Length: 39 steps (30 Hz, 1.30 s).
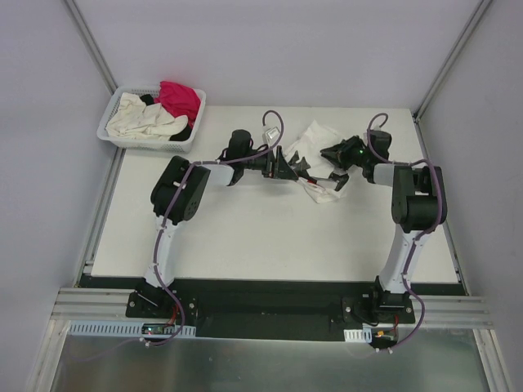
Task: Fold and stack the t-shirts
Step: Smooth out wrinkles on the folded tshirt, then put the neatly folded tshirt into the corner of the board with the right arm
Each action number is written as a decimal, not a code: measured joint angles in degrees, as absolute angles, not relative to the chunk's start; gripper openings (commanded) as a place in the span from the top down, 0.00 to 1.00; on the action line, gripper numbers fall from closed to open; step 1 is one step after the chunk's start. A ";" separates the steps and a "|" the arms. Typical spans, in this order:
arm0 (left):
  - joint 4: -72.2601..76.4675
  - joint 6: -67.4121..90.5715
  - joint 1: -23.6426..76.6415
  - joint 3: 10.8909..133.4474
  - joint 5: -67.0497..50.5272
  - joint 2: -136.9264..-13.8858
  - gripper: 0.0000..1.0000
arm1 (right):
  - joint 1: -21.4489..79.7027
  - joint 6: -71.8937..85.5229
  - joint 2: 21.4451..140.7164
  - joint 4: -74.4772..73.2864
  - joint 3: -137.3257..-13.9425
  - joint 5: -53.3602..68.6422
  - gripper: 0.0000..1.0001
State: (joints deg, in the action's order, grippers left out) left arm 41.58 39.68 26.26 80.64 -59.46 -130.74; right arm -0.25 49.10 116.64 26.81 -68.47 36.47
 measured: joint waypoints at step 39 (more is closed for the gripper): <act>28.21 32.60 18.06 84.66 -60.97 -114.08 0.11 | -11.27 41.01 91.20 22.13 -41.36 35.75 0.45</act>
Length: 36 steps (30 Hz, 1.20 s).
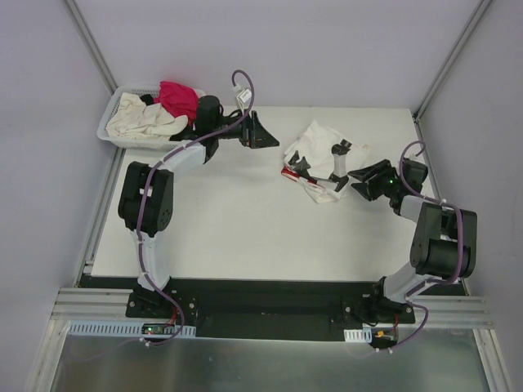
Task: Fold and stack the t-shirts
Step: Put the neatly folded tshirt into the corner of the board with the right arm
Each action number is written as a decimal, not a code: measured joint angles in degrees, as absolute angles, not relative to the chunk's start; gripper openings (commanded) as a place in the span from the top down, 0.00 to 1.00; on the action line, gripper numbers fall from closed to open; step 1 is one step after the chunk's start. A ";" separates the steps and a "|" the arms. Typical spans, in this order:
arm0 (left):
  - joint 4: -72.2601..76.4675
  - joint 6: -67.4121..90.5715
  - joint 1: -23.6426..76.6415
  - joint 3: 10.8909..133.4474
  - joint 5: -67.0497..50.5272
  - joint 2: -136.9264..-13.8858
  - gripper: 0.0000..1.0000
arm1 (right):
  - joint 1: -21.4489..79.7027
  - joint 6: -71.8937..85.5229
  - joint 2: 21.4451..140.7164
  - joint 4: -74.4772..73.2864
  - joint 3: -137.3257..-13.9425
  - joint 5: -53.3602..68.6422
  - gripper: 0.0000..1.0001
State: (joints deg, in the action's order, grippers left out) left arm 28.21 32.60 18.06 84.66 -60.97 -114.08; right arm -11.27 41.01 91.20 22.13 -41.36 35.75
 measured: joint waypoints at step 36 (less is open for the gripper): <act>31.09 38.50 17.04 90.87 -64.07 -116.79 0.11 | -9.72 45.21 107.90 32.69 -44.07 36.91 0.48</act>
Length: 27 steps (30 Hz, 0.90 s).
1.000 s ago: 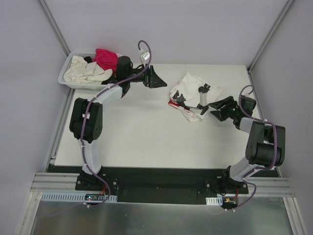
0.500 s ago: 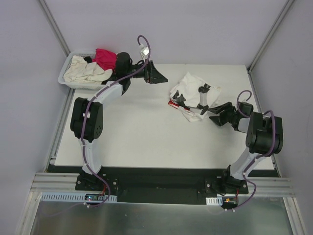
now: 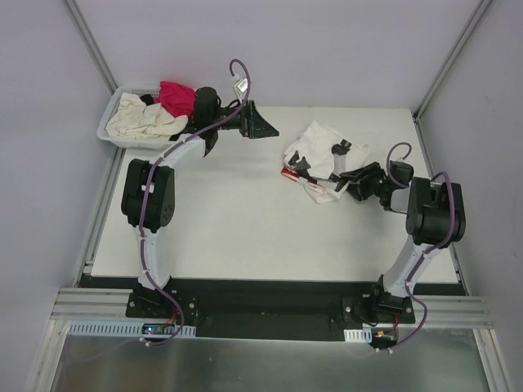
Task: Fold and stack the t-shirts
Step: Put the neatly folded tshirt into the corner of the board with the right arm
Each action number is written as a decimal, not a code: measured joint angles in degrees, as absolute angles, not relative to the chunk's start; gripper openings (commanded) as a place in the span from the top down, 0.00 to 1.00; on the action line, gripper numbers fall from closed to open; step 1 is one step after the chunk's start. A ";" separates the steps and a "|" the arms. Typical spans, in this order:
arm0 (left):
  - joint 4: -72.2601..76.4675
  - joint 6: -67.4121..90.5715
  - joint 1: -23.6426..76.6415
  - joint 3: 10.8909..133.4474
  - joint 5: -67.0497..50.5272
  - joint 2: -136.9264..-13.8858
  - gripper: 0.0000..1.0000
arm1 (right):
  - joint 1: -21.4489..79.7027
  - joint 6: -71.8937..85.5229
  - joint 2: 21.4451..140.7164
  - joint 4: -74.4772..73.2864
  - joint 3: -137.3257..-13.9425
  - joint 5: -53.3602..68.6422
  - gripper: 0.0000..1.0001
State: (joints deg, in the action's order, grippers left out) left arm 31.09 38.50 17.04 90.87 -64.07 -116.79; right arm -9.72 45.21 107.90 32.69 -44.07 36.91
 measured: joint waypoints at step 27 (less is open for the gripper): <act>32.62 41.67 12.56 93.86 -64.90 -117.84 0.11 | 5.98 47.11 120.99 22.65 -68.47 25.82 0.88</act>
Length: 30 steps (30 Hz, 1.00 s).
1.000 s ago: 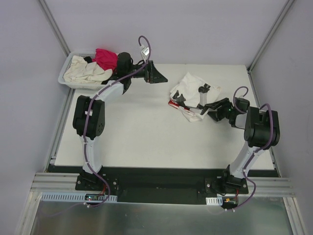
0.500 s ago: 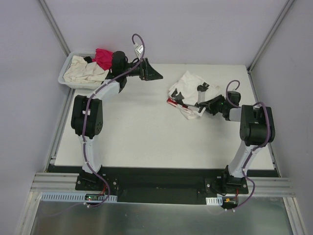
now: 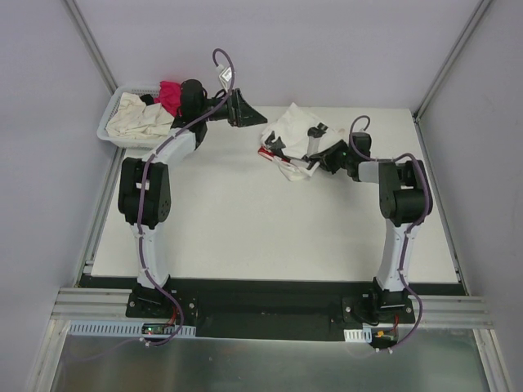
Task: Fold and stack the t-shirts
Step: Put the neatly folded tshirt into the corner of the board with the right arm
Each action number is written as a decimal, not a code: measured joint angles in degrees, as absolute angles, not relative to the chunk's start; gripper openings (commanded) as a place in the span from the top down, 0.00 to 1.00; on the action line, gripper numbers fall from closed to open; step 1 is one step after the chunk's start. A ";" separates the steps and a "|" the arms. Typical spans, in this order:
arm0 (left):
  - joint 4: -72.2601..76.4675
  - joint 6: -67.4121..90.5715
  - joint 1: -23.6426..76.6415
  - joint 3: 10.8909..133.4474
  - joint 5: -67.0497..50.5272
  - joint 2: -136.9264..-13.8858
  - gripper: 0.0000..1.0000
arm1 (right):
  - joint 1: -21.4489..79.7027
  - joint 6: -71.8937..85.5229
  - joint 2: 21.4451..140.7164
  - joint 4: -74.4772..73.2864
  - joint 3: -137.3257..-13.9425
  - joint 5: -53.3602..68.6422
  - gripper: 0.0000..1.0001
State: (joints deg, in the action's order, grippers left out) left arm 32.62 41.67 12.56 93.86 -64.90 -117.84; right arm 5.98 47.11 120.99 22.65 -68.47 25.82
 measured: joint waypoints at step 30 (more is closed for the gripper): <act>38.85 47.16 9.67 91.90 -67.24 -118.72 0.11 | 6.79 39.72 131.81 3.25 -96.18 25.43 0.61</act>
State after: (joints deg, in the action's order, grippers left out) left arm 38.85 47.16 9.67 91.90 -67.24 -118.72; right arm 6.79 39.72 131.81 3.25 -96.18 25.43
